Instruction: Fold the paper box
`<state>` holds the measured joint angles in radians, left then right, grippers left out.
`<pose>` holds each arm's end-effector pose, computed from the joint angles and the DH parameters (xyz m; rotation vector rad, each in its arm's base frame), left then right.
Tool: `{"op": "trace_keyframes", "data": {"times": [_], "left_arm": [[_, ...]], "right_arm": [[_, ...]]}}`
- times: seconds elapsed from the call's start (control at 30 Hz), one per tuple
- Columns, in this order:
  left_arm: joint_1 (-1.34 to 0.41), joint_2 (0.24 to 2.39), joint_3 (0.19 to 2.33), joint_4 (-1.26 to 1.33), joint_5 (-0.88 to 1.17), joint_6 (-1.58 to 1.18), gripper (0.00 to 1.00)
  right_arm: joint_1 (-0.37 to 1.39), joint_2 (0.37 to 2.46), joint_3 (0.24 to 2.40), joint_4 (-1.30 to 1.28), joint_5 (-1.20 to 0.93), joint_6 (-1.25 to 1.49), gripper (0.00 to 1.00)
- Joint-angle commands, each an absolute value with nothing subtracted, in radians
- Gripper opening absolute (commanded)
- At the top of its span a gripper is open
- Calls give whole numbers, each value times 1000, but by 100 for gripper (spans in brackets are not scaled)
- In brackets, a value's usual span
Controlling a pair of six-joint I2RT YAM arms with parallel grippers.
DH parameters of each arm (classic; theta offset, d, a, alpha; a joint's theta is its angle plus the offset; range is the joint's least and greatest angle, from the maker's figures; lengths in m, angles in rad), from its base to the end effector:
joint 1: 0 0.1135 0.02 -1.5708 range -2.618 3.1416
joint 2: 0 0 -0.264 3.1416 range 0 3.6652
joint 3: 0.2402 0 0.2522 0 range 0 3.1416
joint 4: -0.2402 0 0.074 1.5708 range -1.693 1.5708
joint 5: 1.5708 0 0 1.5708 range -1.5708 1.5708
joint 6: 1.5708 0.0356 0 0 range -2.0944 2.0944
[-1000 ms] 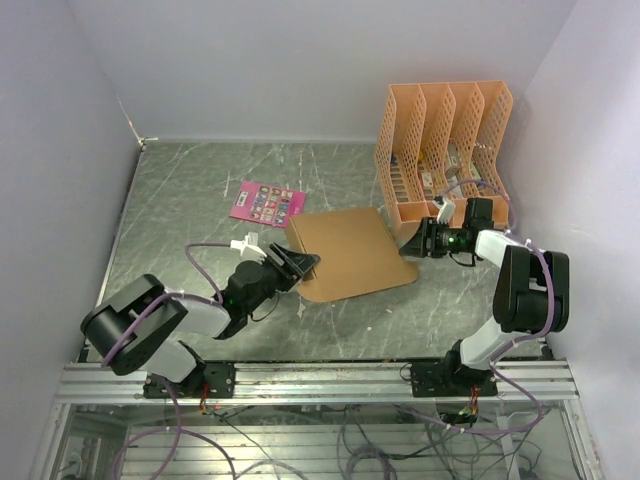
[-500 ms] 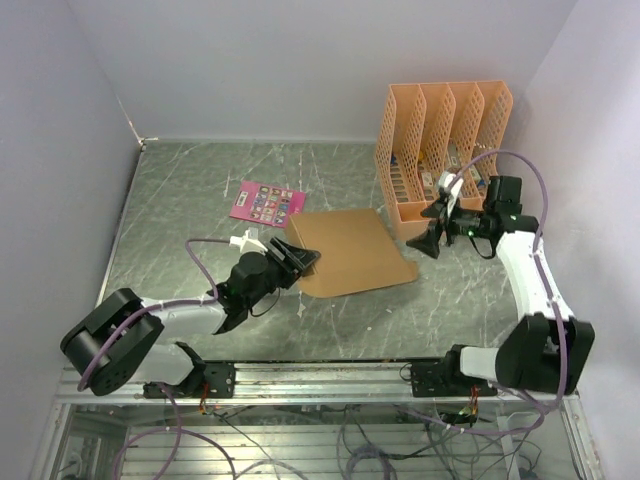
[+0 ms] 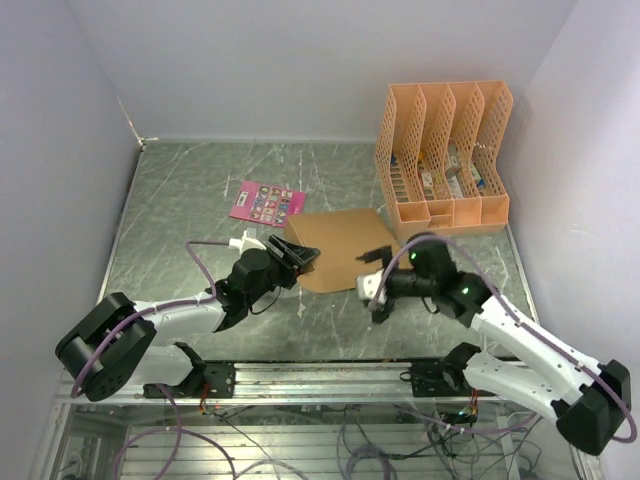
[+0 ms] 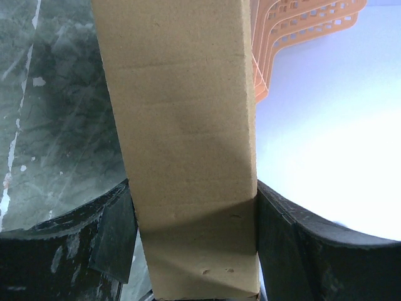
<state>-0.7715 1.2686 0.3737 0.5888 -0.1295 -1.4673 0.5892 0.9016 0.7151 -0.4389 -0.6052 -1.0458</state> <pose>0.1793 -0.1680 0.1790 -0.8221 1.9699 -1.3455 0.1482 0.1234 0.2736 -1.7363 1.1752 0.3900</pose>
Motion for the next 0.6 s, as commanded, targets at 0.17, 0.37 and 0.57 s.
{"op": "trace_keyframes", "data": {"times": [0.17,0.37,0.57], "left_arm": [[-770,1259,362,625,-118,-1546,62],[-763,1255,358,634,-104,-1571,62],[-754,1250,366,639,-84,-1599,62]], "right_arm": [[1026,907,532,-42,57,-943,100],[1055,969,453,171,184,-962,100],[1091,1010,328,410,277,-1038,100]]}}
